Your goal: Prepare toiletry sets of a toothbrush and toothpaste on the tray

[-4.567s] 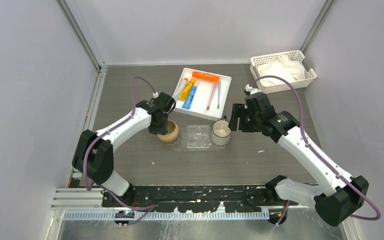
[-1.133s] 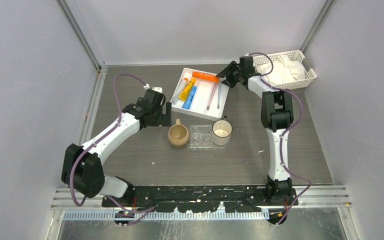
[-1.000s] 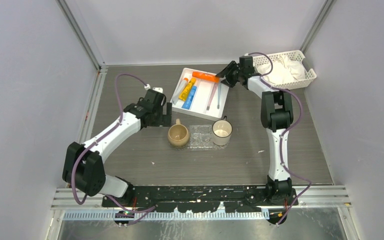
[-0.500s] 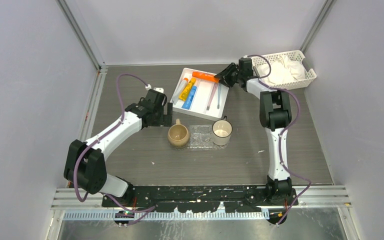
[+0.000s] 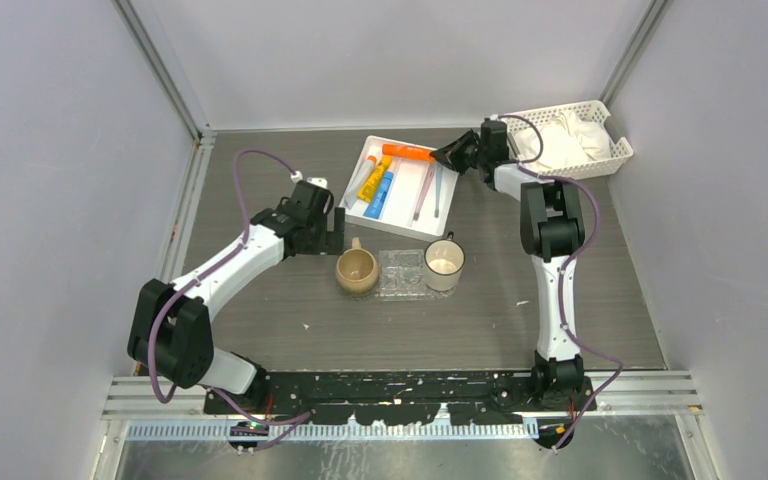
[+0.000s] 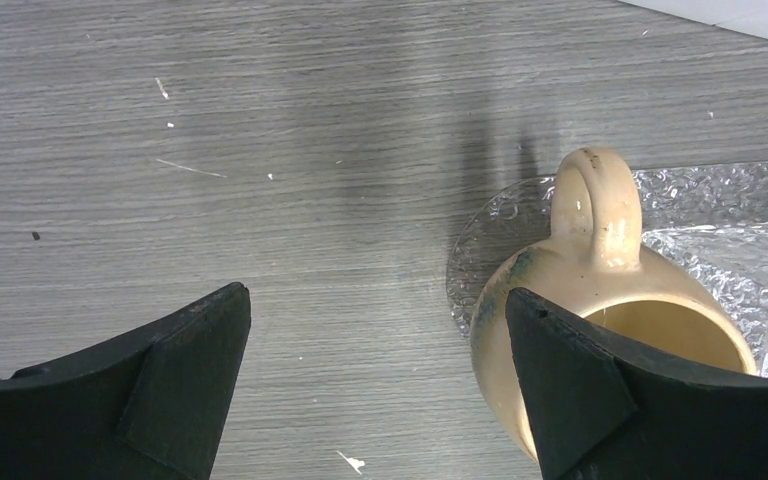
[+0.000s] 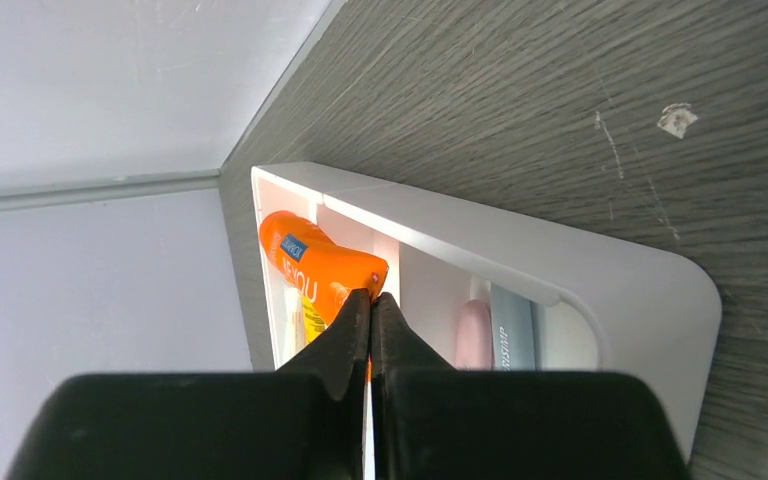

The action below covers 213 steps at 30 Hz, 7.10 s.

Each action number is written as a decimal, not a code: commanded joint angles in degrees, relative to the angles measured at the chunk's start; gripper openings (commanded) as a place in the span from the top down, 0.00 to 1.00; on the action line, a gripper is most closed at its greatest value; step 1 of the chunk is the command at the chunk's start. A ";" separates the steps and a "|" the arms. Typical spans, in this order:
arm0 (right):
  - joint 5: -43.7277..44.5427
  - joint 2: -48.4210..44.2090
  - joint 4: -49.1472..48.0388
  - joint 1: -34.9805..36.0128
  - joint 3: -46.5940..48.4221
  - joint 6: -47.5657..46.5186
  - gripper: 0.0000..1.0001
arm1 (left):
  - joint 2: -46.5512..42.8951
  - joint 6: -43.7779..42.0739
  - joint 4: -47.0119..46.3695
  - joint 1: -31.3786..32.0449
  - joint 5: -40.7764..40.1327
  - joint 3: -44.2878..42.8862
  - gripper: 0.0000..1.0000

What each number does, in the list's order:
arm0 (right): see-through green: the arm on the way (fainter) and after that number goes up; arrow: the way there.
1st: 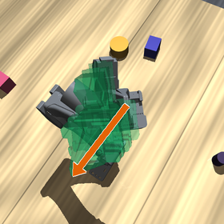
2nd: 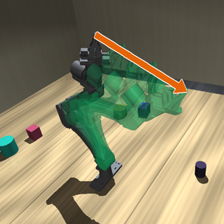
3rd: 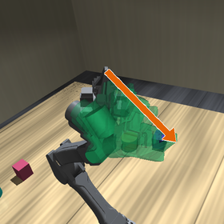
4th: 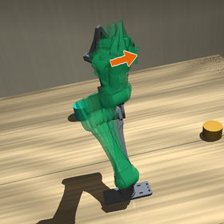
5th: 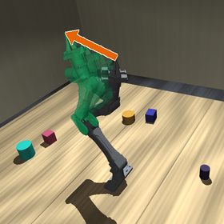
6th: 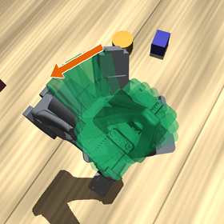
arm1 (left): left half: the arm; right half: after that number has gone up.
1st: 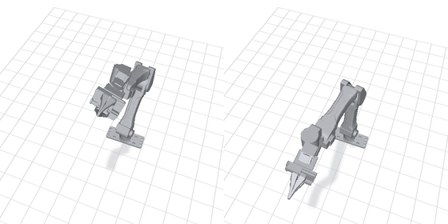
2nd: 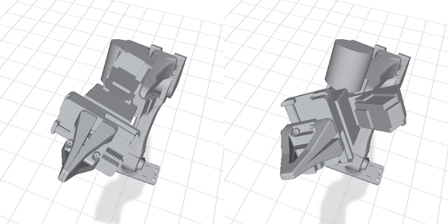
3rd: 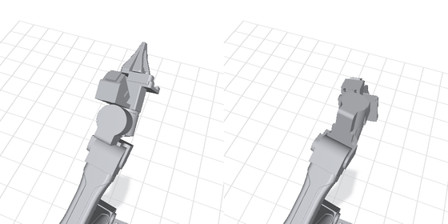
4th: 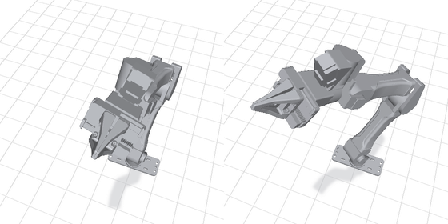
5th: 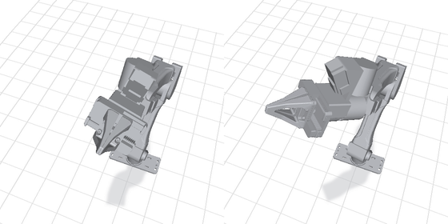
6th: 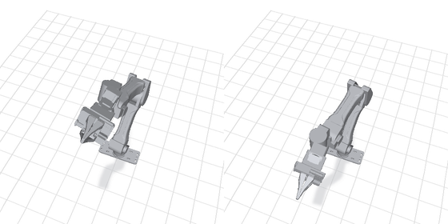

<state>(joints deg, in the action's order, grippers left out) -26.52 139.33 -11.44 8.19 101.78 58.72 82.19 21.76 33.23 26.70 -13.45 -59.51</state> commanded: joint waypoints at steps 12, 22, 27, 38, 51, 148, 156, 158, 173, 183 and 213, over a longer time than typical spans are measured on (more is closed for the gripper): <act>4.54 -20.27 23.38 4.41 7.86 -18.89 0.99 | -5.47 -0.05 0.34 -1.25 -1.47 1.79 0.00; 20.20 -32.45 53.12 13.52 15.79 -38.74 0.99 | -11.69 0.98 3.46 -1.74 -1.66 2.19 0.00; 30.96 -40.64 63.56 20.09 13.63 -45.11 0.99 | -12.98 2.37 4.10 -1.74 -1.06 2.75 0.00; 44.79 -52.82 73.36 34.57 7.61 -45.91 0.99 | -15.38 3.47 5.42 -1.74 0.36 4.11 0.00; 51.32 -55.63 66.37 44.73 -8.45 -42.72 0.99 | -16.03 3.37 5.81 -1.74 0.18 5.01 0.00; 43.84 -47.02 53.06 38.22 -18.81 -41.22 0.79 | -18.12 3.84 5.09 -1.74 -1.36 7.41 0.00; 43.75 -48.95 53.36 38.19 -17.57 -41.01 0.55 | -18.50 3.25 5.97 -1.74 -1.24 5.16 0.00; 43.94 -49.68 53.89 38.19 -16.39 -41.04 0.51 | -18.10 3.36 5.86 -1.80 -0.56 3.58 0.00; 43.95 -66.22 56.25 30.08 -18.39 -39.83 0.32 | 9.36 4.92 -9.24 -7.38 22.45 -23.10 0.25; 36.29 -67.10 50.32 24.16 -29.45 -38.49 0.34 | 31.25 -0.63 -5.76 -5.99 14.67 -38.88 0.30; 31.53 -62.77 46.82 22.24 -31.99 -37.48 0.42 | 39.49 -2.79 -7.85 -5.69 11.87 -37.61 0.66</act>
<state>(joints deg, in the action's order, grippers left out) 5.58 76.40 37.69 30.87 69.52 21.15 121.27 19.09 27.11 20.82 -2.31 -95.42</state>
